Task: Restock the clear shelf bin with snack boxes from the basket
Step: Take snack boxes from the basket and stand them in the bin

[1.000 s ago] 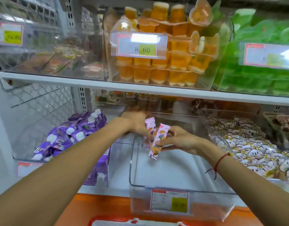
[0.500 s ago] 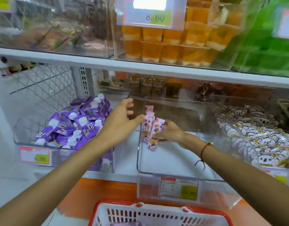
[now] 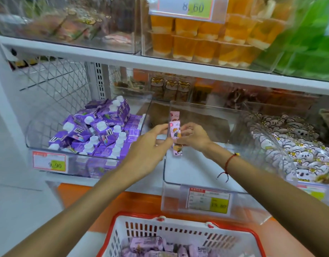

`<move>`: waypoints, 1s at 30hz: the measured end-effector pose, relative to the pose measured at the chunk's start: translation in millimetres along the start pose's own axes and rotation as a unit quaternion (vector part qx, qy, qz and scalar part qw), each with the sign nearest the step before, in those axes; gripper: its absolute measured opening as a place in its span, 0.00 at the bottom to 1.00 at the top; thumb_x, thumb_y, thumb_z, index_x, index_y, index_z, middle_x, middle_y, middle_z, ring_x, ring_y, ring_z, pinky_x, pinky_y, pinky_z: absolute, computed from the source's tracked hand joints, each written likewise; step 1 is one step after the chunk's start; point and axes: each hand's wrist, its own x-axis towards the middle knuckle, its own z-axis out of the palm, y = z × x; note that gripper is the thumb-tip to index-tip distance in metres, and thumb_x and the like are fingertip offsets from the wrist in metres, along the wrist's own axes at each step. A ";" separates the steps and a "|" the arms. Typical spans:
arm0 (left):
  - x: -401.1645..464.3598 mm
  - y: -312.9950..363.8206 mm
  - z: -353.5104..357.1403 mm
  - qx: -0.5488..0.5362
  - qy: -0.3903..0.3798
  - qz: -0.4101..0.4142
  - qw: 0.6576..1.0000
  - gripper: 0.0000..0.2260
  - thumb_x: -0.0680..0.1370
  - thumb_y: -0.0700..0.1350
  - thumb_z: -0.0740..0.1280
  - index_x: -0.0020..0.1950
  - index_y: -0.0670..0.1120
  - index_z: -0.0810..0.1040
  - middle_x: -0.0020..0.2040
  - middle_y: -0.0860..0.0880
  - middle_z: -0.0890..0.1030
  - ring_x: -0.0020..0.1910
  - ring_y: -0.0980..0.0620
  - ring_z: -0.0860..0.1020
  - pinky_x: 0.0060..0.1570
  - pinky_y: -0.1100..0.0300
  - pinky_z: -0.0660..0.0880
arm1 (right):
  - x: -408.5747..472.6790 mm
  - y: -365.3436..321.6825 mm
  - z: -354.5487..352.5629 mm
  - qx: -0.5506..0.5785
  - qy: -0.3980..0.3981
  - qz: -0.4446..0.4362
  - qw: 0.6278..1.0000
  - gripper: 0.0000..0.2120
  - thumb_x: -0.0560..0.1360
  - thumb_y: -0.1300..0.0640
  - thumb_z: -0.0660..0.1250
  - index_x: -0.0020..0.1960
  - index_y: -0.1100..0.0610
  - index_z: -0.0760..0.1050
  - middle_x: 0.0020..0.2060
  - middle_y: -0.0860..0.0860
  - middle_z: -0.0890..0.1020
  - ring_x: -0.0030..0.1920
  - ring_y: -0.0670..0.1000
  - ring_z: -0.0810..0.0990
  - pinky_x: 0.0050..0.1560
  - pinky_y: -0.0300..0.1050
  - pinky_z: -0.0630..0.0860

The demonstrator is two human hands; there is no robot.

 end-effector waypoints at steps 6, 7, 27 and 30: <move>0.7 -2.8 -2.1 -0.016 -0.011 0.000 1.000 0.16 0.77 0.50 0.62 0.64 0.59 0.71 0.55 0.61 0.77 0.49 0.62 0.77 0.48 0.58 0.77 | 18.2 11.7 4.5 0.041 0.011 0.115 0.992 0.09 0.68 0.65 0.75 0.45 0.59 0.77 0.53 0.59 0.83 0.46 0.54 0.83 0.48 0.46 0.81; 0.5 -2.7 -1.6 -0.022 -0.012 0.000 1.000 0.16 0.77 0.49 0.62 0.64 0.58 0.70 0.56 0.63 0.76 0.49 0.63 0.77 0.45 0.61 0.76 | 18.9 10.5 3.5 0.065 0.003 0.108 0.992 0.12 0.69 0.66 0.74 0.51 0.62 0.77 0.53 0.59 0.82 0.42 0.53 0.83 0.41 0.41 0.81; 1.6 -3.6 -1.8 -0.012 -0.015 -0.001 1.000 0.16 0.78 0.51 0.63 0.65 0.58 0.70 0.59 0.62 0.76 0.47 0.64 0.77 0.48 0.58 0.77 | 16.1 -8.2 0.3 -0.033 -0.054 0.024 0.998 0.09 0.72 0.65 0.72 0.49 0.63 0.75 0.37 0.53 0.81 0.37 0.48 0.80 0.42 0.40 0.79; 1.2 -2.4 -2.0 -0.016 -0.019 -0.007 1.000 0.17 0.77 0.52 0.63 0.66 0.58 0.69 0.59 0.62 0.75 0.51 0.59 0.77 0.54 0.52 0.76 | 20.0 -1.3 -18.1 -0.026 -0.095 0.029 0.995 0.12 0.74 0.69 0.67 0.57 0.67 0.72 0.40 0.57 0.79 0.40 0.52 0.78 0.45 0.40 0.79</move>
